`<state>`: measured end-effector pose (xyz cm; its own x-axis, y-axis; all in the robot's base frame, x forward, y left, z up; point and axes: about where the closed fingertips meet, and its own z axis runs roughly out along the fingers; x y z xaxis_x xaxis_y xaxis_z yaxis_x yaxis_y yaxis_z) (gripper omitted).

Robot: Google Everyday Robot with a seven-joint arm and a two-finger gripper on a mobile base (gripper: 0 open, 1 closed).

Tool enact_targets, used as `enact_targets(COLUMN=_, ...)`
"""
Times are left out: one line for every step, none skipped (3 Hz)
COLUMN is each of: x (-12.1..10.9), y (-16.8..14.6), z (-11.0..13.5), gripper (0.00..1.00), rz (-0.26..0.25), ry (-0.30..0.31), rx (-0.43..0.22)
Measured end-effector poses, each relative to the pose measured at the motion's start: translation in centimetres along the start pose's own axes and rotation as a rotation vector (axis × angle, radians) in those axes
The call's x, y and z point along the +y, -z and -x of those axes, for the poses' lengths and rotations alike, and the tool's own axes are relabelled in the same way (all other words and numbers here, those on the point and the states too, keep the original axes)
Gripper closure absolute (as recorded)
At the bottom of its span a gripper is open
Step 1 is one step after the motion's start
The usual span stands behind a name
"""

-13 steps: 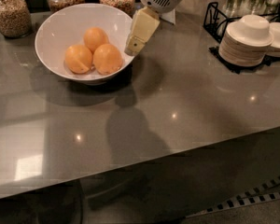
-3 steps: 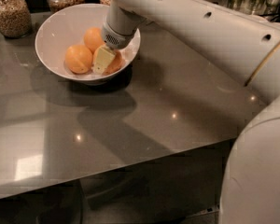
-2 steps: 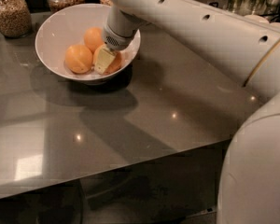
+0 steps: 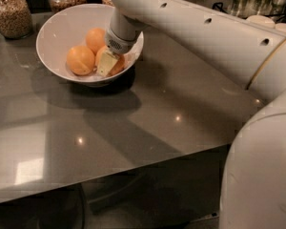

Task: Pick orange from white bowl

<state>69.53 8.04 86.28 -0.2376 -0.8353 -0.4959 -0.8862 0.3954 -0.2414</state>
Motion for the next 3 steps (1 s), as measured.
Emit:
enact_targets(x=-0.3, y=0.4, z=-0.1, gripper=0.98, rz=-0.001, ry=0.014, rx=0.012)
enact_targets(x=-0.9, y=1.6, z=0.7, gripper=1.00, rz=0.004, ry=0.050, rx=0.014)
enact_targets(x=-1.7, y=3.7, z=2.1, gripper=1.00, rz=-0.006, ry=0.102, rx=-0.002)
